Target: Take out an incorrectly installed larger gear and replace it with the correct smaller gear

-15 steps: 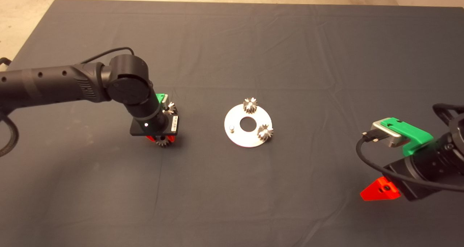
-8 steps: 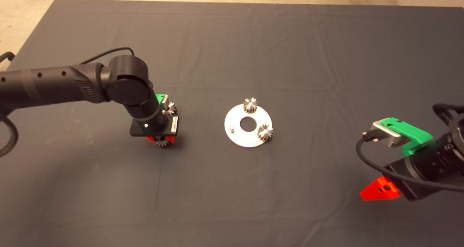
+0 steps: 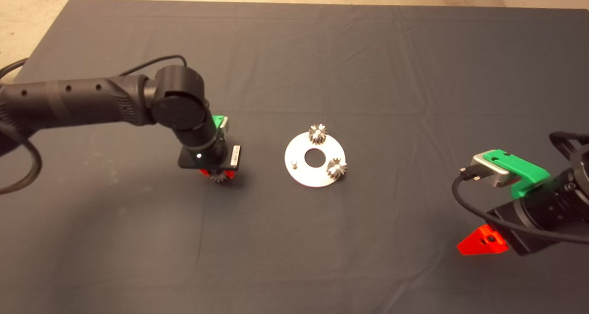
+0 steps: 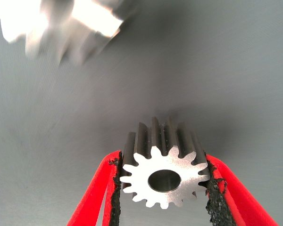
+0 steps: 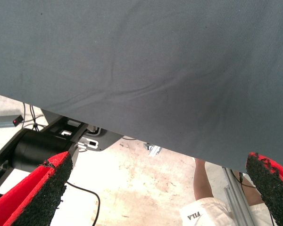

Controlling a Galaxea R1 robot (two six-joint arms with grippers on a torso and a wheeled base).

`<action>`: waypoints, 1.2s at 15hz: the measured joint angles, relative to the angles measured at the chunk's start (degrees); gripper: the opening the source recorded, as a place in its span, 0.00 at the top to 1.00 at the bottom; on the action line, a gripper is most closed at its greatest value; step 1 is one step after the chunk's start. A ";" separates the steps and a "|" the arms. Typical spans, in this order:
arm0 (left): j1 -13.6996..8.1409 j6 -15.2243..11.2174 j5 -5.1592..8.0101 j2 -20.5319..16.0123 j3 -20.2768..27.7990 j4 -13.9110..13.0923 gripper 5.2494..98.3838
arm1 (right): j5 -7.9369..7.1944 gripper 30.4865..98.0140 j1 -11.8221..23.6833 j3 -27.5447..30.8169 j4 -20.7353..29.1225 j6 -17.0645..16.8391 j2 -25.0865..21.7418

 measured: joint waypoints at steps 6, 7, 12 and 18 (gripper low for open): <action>-5.04 0.17 1.01 4.70 0.88 -2.45 0.65 | -0.04 0.00 0.01 0.00 0.00 0.00 -0.13; -5.23 0.50 1.15 5.54 1.11 -2.91 0.65 | 0.00 0.00 0.00 0.00 0.00 0.00 -0.13; -6.20 1.27 1.29 11.24 1.74 -4.96 0.65 | -0.02 0.00 0.01 0.00 0.00 0.00 -0.13; -6.19 1.45 1.12 21.04 -6.08 -7.57 0.65 | 0.00 0.00 0.01 0.00 0.00 0.00 0.02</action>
